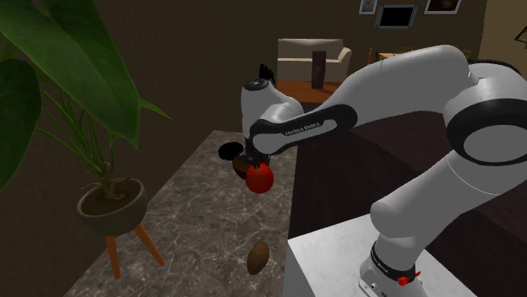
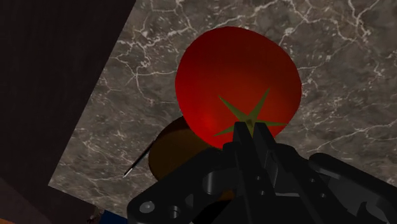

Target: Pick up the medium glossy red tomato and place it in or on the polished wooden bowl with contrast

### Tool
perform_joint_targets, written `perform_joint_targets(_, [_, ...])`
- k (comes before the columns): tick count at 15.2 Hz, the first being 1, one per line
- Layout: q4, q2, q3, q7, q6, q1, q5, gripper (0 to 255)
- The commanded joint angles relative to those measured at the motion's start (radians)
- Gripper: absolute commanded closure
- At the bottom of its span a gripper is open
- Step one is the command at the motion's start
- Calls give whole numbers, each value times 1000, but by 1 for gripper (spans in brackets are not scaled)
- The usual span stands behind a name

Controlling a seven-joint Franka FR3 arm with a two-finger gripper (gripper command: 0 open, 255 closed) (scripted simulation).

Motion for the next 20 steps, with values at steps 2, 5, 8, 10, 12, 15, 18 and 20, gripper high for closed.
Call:
perform_joint_targets(2, [32,-13,-14,-15,-43,5,9,255])
perform_joint_targets(5, [63,-25,-26,-28,-83,9,16,255])
perform_joint_targets(8, [95,-34,-37,-40,-123,11,21,255])
perform_joint_targets(10, [118,-39,-43,-47,-149,12,24,255])
perform_joint_targets(12, [141,-42,-49,-53,-175,12,25,255])
perform_joint_targets(15, [178,-46,-57,-62,-215,11,26,255])
perform_joint_targets(18, [216,-47,-64,-69,-254,10,26,255])
perform_joint_targets(20, [258,-17,-63,-74,-269,-7,8,255])
